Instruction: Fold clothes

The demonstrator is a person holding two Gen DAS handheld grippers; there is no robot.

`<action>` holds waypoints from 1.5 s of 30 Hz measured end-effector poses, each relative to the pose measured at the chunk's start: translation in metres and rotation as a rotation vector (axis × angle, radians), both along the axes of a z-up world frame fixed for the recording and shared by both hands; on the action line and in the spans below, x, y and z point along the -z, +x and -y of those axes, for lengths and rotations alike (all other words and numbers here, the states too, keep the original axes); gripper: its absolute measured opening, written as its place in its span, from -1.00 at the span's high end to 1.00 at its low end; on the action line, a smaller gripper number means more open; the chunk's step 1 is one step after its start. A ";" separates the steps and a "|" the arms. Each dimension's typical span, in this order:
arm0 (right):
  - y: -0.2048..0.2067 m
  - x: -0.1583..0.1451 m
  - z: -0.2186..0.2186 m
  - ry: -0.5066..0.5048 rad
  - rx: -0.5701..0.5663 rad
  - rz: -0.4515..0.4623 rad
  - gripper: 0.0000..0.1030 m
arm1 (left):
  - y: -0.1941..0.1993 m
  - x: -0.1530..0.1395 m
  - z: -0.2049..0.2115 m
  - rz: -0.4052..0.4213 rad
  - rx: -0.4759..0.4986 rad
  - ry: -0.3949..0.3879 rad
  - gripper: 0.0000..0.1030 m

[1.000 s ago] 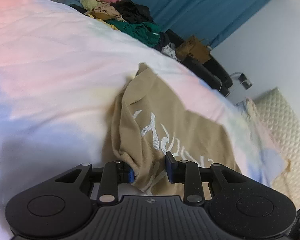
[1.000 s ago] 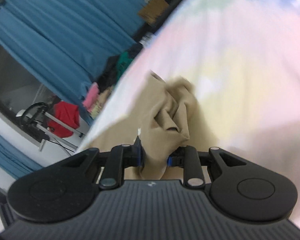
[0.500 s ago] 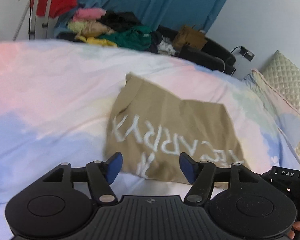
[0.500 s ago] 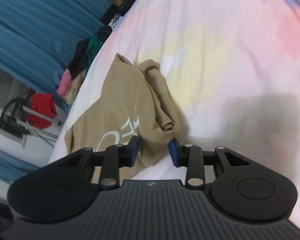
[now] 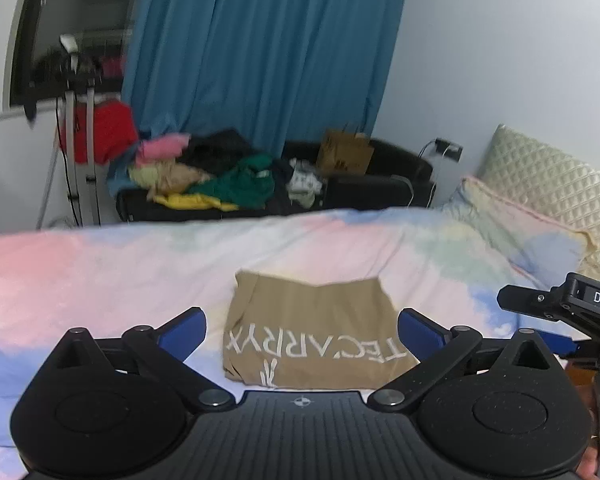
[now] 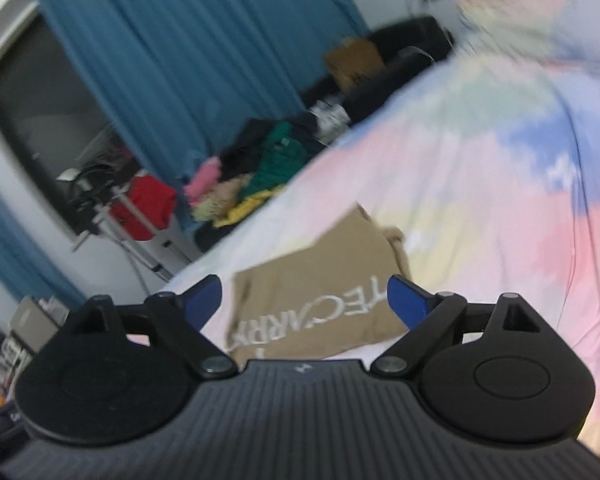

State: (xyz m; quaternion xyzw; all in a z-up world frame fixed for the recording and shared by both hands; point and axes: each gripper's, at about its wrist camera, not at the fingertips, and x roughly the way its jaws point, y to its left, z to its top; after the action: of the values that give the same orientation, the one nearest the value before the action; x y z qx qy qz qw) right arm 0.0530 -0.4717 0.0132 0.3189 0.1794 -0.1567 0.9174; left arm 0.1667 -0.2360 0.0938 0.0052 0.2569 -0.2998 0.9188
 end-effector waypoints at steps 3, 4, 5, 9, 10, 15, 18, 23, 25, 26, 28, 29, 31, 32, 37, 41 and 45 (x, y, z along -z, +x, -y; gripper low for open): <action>-0.021 -0.025 -0.018 -0.067 -0.019 0.026 -0.78 | -0.028 -0.024 -0.015 0.050 -0.005 -0.009 -0.99; -0.028 -0.033 -0.024 -0.092 -0.026 0.033 -0.78 | -0.037 -0.031 -0.020 0.069 -0.002 -0.009 -0.99; -0.034 -0.041 -0.029 -0.118 -0.033 0.040 -0.78 | -0.046 -0.037 -0.025 0.092 0.001 -0.005 -0.99; -0.060 -0.065 -0.056 -0.209 -0.066 0.069 -0.78 | -0.086 -0.058 -0.044 0.171 0.003 0.010 -0.99; -0.066 -0.068 -0.062 -0.224 -0.074 0.072 -0.78 | -0.096 -0.060 -0.048 0.192 0.001 0.020 -0.99; -0.092 -0.075 -0.094 -0.313 -0.111 0.088 -0.78 | -0.136 -0.065 -0.067 0.241 0.005 0.042 -0.99; -0.106 -0.070 -0.113 -0.345 -0.124 0.111 -0.78 | -0.160 -0.061 -0.080 0.258 0.017 0.031 -0.99; -0.123 -0.056 -0.138 -0.396 -0.131 0.140 -0.78 | -0.189 -0.045 -0.100 0.273 0.025 0.023 -0.99; -0.127 -0.051 -0.146 -0.418 -0.132 0.142 -0.78 | -0.196 -0.038 -0.108 0.271 0.013 0.003 -0.99; -0.128 -0.048 -0.149 -0.427 -0.132 0.138 -0.78 | -0.197 -0.034 -0.112 0.263 0.002 -0.010 -0.99; -0.132 -0.042 -0.156 -0.442 -0.137 0.143 -0.78 | -0.200 -0.027 -0.120 0.258 -0.020 -0.027 -0.99; -0.133 -0.040 -0.159 -0.452 -0.137 0.145 -0.78 | -0.202 -0.024 -0.123 0.261 -0.027 -0.030 -0.99; -0.134 -0.033 -0.164 -0.470 -0.135 0.143 -0.78 | -0.204 -0.020 -0.129 0.278 -0.040 -0.027 -0.99; -0.134 -0.030 -0.167 -0.479 -0.133 0.144 -0.78 | -0.205 -0.018 -0.133 0.281 -0.052 -0.036 -0.99; -0.130 -0.008 -0.173 -0.512 -0.114 0.137 -0.78 | -0.201 -0.009 -0.144 0.280 -0.073 -0.065 -0.99; -0.123 0.012 -0.174 -0.526 -0.102 0.120 -0.77 | -0.194 0.006 -0.144 0.268 -0.098 -0.051 -0.99; -0.115 0.032 -0.174 -0.540 -0.089 0.100 -0.77 | -0.185 0.025 -0.143 0.250 -0.106 -0.044 -0.99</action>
State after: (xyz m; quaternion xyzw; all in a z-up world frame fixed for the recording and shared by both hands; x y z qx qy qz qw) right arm -0.0616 -0.2980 -0.0184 0.0621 0.0998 -0.1424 0.9828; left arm -0.0186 -0.0929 0.0687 0.0087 0.1334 -0.2535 0.9581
